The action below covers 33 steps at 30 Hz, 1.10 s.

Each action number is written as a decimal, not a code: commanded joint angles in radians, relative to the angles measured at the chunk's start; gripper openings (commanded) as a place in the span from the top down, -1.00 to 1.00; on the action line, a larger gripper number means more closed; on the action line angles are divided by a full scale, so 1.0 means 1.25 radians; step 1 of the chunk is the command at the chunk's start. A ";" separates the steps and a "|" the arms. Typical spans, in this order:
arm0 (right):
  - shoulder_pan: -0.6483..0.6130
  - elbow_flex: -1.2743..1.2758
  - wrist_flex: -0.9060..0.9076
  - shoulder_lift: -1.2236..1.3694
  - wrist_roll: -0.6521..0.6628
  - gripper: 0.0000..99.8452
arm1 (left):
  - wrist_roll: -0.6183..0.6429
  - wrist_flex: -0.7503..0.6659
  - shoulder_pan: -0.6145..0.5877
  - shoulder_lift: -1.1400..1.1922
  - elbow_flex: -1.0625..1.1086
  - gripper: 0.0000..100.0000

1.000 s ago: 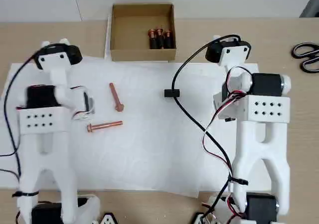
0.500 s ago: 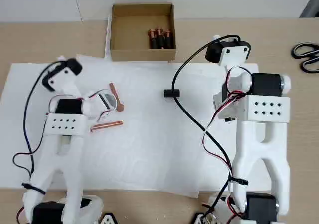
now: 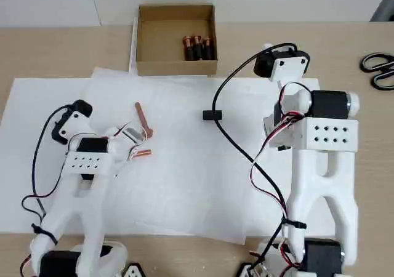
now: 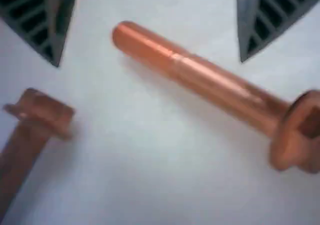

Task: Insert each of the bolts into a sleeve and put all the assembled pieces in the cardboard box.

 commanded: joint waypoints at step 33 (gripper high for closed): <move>0.009 -0.002 0.002 -0.036 0.004 0.99 | 0.001 -0.182 -0.085 -0.027 0.121 0.75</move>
